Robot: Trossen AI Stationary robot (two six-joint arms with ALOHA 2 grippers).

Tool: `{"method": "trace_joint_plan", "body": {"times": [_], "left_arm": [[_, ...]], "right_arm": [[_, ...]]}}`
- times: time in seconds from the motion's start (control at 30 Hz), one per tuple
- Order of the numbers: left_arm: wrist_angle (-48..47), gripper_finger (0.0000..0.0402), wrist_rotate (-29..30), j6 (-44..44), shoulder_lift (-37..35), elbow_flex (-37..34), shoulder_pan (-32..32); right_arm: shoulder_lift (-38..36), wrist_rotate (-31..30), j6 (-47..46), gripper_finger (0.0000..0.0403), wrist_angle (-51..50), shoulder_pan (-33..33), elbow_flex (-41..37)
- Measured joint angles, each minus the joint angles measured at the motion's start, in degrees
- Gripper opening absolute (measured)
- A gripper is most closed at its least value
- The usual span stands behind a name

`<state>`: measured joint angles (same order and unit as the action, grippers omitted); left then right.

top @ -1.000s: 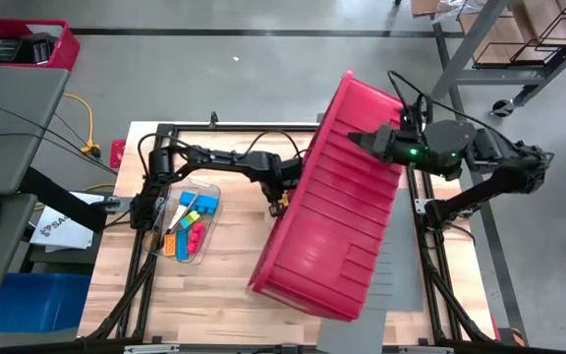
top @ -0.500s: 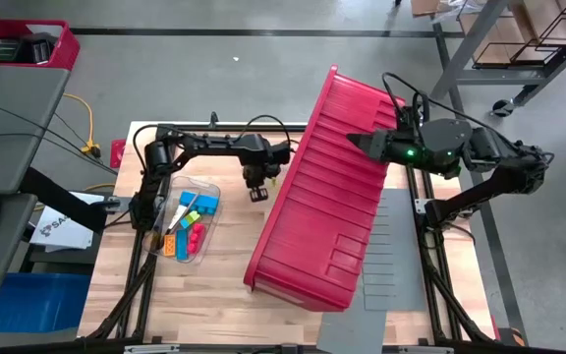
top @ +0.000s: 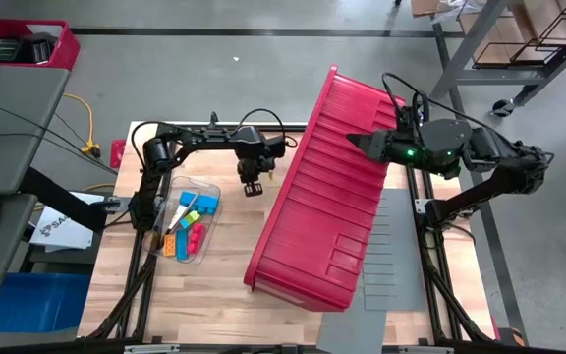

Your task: Sort Items/Unsort Items

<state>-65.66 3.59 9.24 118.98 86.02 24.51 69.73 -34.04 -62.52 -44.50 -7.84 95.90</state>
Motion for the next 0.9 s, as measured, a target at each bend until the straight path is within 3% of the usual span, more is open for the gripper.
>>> {"method": "trace_joint_plan", "body": {"times": [0.9], "left_arm": [[0.6,0.0000,0.0,1.0,0.0,0.0,0.0]], "right_arm": [[0.0,-0.2,0.0,0.0000,-0.3,0.0,0.0]]}}
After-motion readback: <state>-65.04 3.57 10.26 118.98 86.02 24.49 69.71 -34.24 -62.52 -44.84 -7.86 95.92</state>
